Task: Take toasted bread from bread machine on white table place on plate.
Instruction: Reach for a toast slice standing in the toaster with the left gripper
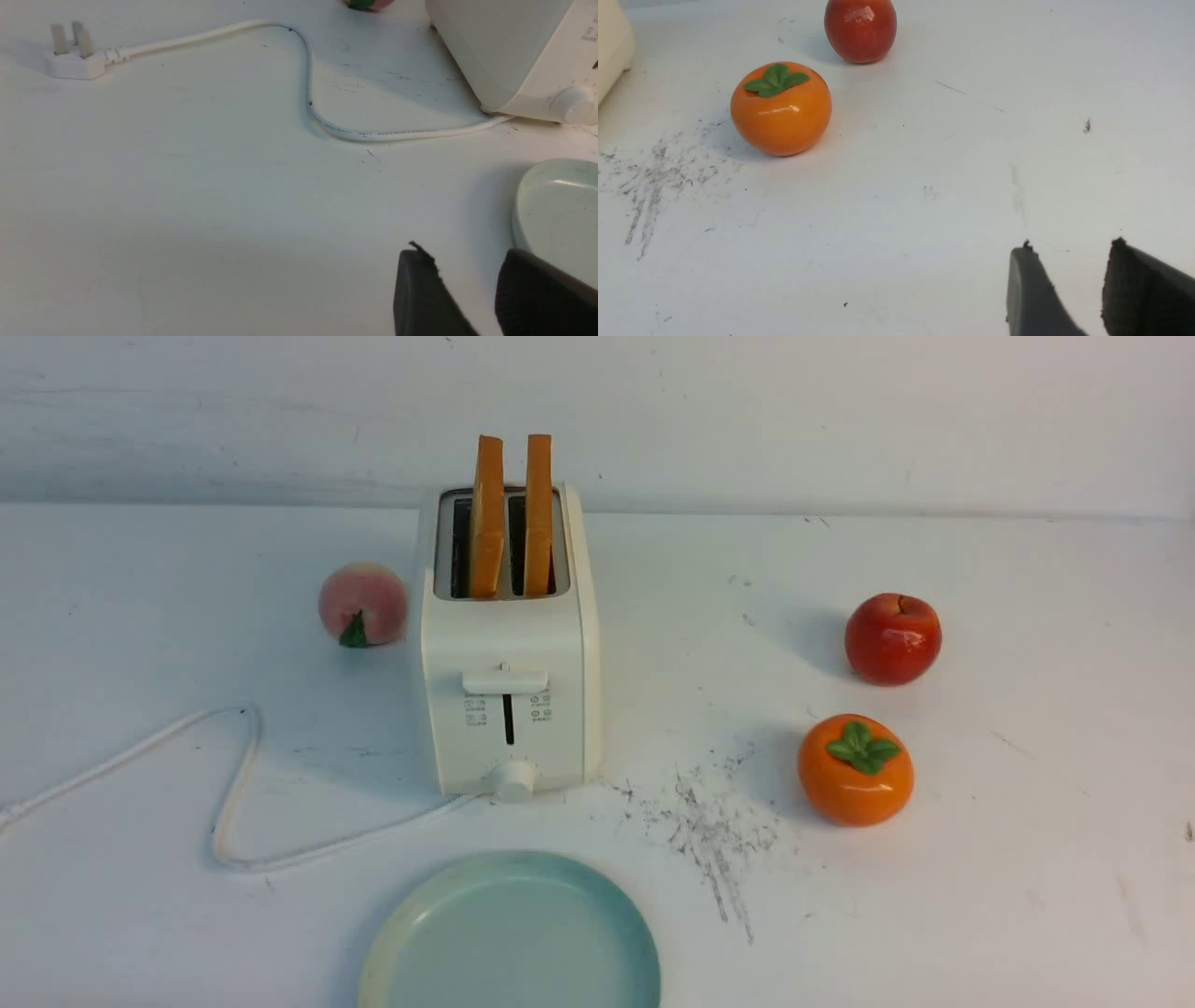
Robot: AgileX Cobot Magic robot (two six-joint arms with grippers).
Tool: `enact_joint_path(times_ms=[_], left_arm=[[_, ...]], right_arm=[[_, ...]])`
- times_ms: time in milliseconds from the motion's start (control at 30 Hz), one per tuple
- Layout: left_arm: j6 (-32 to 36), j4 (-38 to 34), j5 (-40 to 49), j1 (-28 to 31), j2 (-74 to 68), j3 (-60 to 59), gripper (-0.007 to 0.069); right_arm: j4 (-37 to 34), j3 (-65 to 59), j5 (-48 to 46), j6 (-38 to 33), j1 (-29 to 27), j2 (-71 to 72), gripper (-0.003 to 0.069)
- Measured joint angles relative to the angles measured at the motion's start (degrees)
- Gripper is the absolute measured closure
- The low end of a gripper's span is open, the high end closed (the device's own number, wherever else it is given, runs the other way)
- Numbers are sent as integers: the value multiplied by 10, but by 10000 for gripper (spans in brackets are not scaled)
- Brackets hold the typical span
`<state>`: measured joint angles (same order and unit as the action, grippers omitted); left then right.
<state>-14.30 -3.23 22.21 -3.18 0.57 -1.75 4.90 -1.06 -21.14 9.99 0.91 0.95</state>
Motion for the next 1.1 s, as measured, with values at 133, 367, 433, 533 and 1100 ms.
enact_joint_path(times_ms=[133, 367, 433, 533, 1100], left_arm=[[0, 0, 0, 0, 0, 0, 386], [0, 0, 0, 0, 0, 0, 386], [0, 0, 0, 0, 0, 0, 386], [0, 0, 0, 0, 0, 0, 386], [-57, -210, -296, 0, 0, 0, 389]], right_arm=[[0, 0, 0, 0, 0, 0, 419], [0, 0, 0, 0, 0, 0, 419], [0, 0, 0, 0, 0, 0, 419], [0, 0, 0, 0, 0, 0, 419], [0, 0, 0, 0, 0, 0, 419]])
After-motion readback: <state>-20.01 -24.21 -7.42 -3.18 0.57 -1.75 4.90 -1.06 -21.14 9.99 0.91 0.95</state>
